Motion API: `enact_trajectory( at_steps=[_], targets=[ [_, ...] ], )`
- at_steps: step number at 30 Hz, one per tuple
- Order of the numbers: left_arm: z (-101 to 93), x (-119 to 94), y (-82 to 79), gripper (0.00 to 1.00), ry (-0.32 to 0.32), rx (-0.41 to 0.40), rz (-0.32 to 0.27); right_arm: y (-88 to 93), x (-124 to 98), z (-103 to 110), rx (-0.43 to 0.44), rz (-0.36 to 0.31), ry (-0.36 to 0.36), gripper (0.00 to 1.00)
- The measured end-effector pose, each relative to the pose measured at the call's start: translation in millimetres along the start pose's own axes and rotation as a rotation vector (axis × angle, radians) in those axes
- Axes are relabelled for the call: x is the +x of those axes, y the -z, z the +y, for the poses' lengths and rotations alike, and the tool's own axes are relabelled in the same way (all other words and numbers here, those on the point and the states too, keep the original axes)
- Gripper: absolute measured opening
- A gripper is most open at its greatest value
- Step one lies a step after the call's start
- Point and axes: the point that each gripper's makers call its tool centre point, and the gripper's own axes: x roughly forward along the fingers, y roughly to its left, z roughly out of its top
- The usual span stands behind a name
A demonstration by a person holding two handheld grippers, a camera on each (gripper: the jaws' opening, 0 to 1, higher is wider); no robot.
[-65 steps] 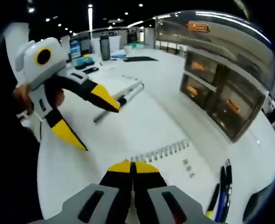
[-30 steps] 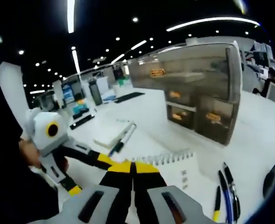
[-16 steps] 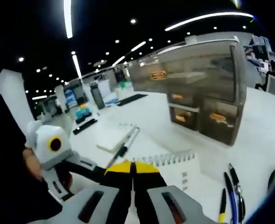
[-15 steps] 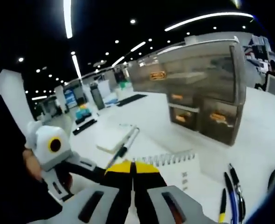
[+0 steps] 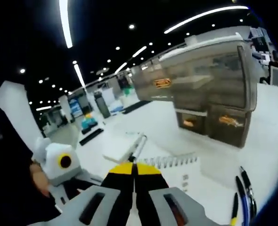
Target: Pick up the scattered pens and sticky notes one by one and arrange them into an orderly layout on the desk, lining the pens up parallel to each other and squaring the sticky note stack until the whole desk area is clear and organized
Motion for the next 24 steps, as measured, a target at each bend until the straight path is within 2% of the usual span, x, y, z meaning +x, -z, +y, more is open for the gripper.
enact_trajectory(
  at_steps=[6, 9, 14, 17, 22, 23, 24],
  targets=[
    [-8.2, 4.9, -4.8, 0.59, 0.015, -0.035, -0.027, -4.6, -3.9, 2.9, 0.029, -0.027, -0.016, 0.00],
    [-8.3, 6.5, -8.1, 0.61, -0.004, -0.031, -0.041, -1.6, -2.4, 5.8, 0.037, -0.031, -0.019, 0.00],
    [7.6, 4.3, -14.4, 0.60, -0.080, 0.042, -0.057, 4.4, -1.2, 9.7, 0.029, -0.052, 0.013, 0.00],
    [28.9, 5.0, -23.5, 0.55, -0.151, 0.007, -0.111, 7.1, 1.1, 11.3, 0.027, -0.063, 0.027, 0.00],
    [40.3, 9.4, -28.4, 0.53, -0.161, 0.014, -0.111, 4.8, 5.5, 8.7, 0.004, -0.076, 0.061, 0.00],
    [42.0, 9.7, -29.9, 0.51, -0.163, 0.014, -0.116, 4.1, 5.9, 7.5, 0.002, -0.080, 0.068, 0.00],
    [42.1, 9.2, -35.1, 0.47, -0.158, 0.002, -0.145, 3.5, 5.9, 6.7, 0.003, -0.085, 0.074, 0.00]
  ],
)
